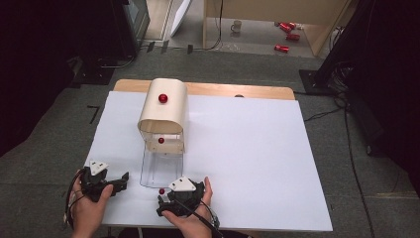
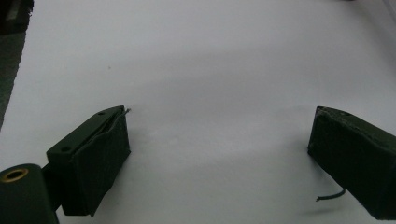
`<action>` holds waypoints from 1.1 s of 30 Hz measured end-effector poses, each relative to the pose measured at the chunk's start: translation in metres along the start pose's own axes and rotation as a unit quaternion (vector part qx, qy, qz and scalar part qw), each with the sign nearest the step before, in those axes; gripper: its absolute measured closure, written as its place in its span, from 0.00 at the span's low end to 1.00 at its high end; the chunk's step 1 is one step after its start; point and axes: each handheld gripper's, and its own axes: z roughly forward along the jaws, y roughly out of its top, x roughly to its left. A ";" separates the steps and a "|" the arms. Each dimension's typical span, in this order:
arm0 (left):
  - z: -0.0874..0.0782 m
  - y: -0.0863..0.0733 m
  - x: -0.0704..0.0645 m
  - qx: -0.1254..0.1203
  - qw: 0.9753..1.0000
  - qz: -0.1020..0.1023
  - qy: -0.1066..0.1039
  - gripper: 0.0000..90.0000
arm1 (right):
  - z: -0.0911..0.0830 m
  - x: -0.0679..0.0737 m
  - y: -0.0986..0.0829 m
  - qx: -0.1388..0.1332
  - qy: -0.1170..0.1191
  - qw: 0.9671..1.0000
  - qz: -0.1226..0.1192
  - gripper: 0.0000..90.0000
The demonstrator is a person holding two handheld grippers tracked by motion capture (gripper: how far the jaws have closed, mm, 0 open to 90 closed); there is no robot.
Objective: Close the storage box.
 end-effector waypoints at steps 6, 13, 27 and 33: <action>0.000 0.000 0.000 0.000 1.000 0.000 0.000 0.06 | 0.002 0.001 -0.003 -0.001 -0.022 1.000 0.001 0.12; 0.000 0.000 0.000 0.000 1.000 0.000 0.000 0.06 | 0.002 0.002 -0.001 -0.021 -0.016 0.999 0.020 0.17; 0.000 0.000 0.000 0.000 1.000 0.000 0.000 0.06 | 0.004 -0.002 0.001 -0.025 -0.018 0.999 0.034 0.21; 0.000 0.000 0.000 0.000 1.000 0.000 0.000 0.06 | 0.009 0.005 0.003 -0.011 -0.033 0.999 0.010 0.19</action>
